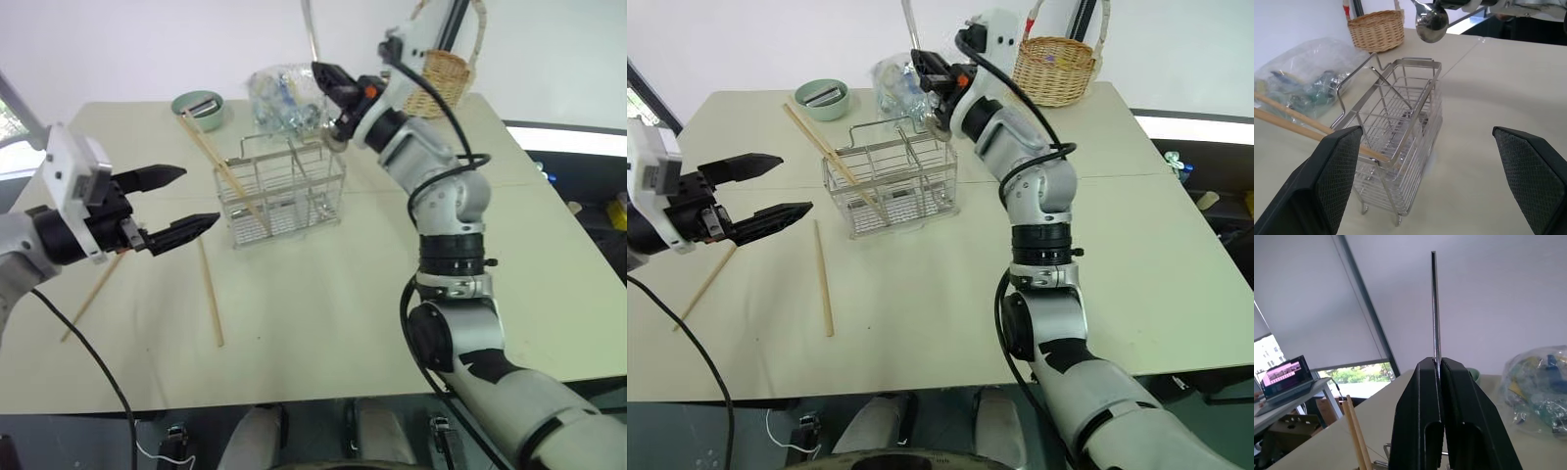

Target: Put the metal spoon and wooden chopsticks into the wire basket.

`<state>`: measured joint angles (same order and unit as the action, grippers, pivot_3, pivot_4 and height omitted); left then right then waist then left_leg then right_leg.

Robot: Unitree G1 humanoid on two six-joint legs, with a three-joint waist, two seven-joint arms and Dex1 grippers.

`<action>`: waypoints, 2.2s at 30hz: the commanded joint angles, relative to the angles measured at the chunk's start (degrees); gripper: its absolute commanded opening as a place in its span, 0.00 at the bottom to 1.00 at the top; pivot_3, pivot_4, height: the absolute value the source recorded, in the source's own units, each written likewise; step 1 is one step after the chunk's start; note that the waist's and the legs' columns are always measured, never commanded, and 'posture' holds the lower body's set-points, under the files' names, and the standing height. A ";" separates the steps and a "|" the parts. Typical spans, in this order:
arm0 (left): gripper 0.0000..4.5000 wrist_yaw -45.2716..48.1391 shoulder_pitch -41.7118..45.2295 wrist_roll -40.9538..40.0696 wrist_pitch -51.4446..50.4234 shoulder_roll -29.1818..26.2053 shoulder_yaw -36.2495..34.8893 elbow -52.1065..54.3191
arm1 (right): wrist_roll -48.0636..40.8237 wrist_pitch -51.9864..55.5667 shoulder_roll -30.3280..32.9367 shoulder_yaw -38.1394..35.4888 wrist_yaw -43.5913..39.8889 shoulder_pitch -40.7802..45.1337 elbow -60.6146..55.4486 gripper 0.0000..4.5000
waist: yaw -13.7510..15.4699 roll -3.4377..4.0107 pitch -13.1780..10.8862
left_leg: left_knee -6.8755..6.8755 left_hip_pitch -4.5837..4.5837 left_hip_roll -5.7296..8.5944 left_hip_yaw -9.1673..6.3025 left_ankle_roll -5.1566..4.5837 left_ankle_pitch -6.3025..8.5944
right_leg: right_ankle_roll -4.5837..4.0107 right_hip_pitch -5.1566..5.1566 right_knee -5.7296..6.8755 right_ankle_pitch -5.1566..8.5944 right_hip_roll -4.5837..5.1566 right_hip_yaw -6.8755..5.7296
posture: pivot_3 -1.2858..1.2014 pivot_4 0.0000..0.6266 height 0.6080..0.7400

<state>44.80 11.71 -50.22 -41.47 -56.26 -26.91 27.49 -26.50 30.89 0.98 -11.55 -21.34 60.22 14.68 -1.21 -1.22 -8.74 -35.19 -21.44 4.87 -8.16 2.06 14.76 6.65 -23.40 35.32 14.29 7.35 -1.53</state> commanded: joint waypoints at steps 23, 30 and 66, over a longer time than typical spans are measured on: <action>1.00 -4.33 -0.57 -3.92 -2.19 -1.61 -7.04 4.29 | 3.50 -31.40 -3.99 -1.38 -3.44 4.35 30.32 0.78 | -1.47 0.04 -0.02 | 0.03 0.04 -0.63 0.09 0.16 -0.09 | -0.29 0.06 0.07 -0.17 -0.61 0.08 | 0.52 0.24 0.58; 1.00 -4.53 -0.37 -3.20 -1.71 -0.81 -5.64 3.58 | 2.64 -27.13 0.56 -1.15 -5.00 2.98 23.20 0.99 | -1.30 0.05 -0.03 | 0.02 0.02 -0.60 0.09 0.16 -0.09 | -0.30 0.04 0.06 -0.17 -0.60 0.08 | 0.52 0.24 0.58; 1.00 13.42 13.26 35.98 18.75 -5.27 19.20 -66.07 | -20.43 10.95 47.28 -4.18 -35.33 -39.02 -39.89 0.99 | 1.97 -0.38 0.18 | -0.02 -0.06 -0.70 0.33 0.17 -0.05 | -0.29 0.17 -0.25 -0.16 -0.37 0.03 | 0.52 0.24 0.58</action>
<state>57.68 23.59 -15.43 -24.20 -61.52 -8.19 -37.83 -45.15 41.57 47.41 -13.20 -57.55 20.83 -23.36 0.77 -1.60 -8.57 -35.21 -21.51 4.17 -7.83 2.22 14.72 6.36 -23.23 35.07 14.13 7.00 -1.50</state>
